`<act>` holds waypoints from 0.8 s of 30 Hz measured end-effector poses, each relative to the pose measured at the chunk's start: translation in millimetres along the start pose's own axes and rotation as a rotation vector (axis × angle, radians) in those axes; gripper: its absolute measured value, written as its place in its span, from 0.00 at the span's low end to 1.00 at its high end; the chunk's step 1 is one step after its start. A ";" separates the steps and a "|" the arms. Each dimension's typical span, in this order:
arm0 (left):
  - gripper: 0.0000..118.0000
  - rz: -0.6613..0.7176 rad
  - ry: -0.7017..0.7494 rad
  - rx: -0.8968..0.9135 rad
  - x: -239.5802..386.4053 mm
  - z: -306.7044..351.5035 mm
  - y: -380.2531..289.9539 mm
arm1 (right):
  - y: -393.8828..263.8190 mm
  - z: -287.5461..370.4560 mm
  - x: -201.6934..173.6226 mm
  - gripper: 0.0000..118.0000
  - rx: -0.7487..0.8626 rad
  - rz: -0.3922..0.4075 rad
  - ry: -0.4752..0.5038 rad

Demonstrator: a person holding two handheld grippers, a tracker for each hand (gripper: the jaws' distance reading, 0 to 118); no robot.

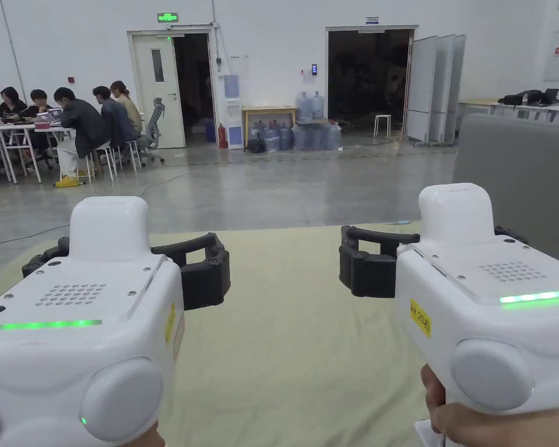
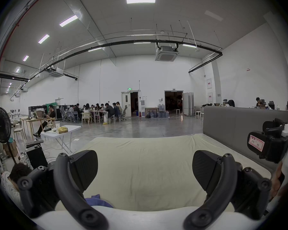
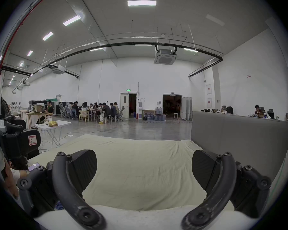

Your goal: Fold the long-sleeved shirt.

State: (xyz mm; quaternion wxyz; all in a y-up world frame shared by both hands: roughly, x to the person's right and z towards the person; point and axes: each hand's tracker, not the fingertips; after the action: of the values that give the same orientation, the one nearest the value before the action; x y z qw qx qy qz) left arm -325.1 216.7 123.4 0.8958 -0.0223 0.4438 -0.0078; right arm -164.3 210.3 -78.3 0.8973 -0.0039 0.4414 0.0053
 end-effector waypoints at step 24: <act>0.95 -0.017 0.000 0.009 1.8 3.2 2.6 | 2.0 3.3 0.9 0.96 0.008 0.000 0.002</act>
State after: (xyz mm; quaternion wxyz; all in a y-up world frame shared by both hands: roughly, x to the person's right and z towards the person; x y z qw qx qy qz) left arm -321.4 219.3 123.8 0.8957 -0.0221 0.4437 -0.0176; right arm -161.1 212.4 -77.0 0.8969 -0.0001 0.4423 0.0034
